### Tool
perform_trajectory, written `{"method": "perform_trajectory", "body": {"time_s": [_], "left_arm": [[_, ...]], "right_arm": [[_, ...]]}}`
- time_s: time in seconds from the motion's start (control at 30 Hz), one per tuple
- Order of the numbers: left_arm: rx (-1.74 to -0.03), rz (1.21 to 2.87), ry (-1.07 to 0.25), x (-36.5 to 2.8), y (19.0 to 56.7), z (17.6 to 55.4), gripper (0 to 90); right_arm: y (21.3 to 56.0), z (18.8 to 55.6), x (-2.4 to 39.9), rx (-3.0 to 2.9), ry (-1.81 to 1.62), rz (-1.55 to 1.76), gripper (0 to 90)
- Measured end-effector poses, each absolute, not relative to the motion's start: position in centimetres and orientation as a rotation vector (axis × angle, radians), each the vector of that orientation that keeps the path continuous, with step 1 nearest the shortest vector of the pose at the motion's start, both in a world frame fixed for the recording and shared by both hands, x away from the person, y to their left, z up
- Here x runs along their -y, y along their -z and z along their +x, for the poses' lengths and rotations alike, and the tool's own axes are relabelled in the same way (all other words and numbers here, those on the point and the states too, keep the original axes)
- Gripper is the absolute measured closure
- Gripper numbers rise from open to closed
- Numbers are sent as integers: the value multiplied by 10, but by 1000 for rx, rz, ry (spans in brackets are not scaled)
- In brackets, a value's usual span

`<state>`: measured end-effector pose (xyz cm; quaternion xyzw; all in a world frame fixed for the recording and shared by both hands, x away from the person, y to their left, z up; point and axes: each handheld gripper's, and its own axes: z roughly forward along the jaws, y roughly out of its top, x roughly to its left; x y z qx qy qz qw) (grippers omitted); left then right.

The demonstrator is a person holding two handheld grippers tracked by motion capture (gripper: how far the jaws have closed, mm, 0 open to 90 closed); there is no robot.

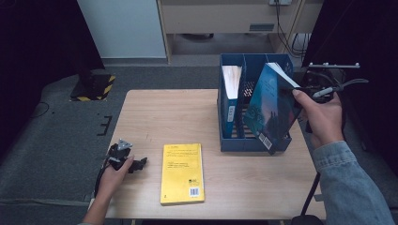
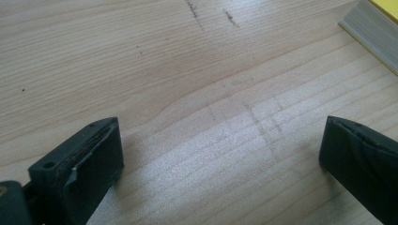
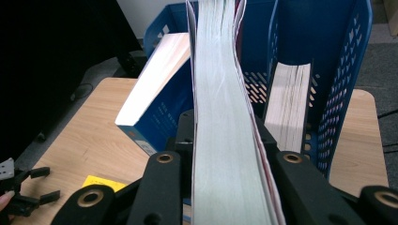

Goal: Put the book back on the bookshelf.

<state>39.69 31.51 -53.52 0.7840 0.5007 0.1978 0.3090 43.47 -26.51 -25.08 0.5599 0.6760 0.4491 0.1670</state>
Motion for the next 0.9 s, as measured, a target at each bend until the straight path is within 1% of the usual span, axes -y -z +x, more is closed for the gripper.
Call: {"method": "perform_trajectory", "body": {"time_s": [0.3, 0.73, 0.9], "left_arm": [[-1311, 2078, -515, -316, 535, 397, 0], [-1300, 2082, -510, -317, 535, 397, 0], [-1296, 2086, -514, -317, 535, 397, 0]], "right_arm": [[259, 444, 263, -1910, -1286, 1624, 722], [258, 447, 265, -1864, -1270, 1628, 722], [259, 454, 263, -1857, -1239, 1648, 721]]}}
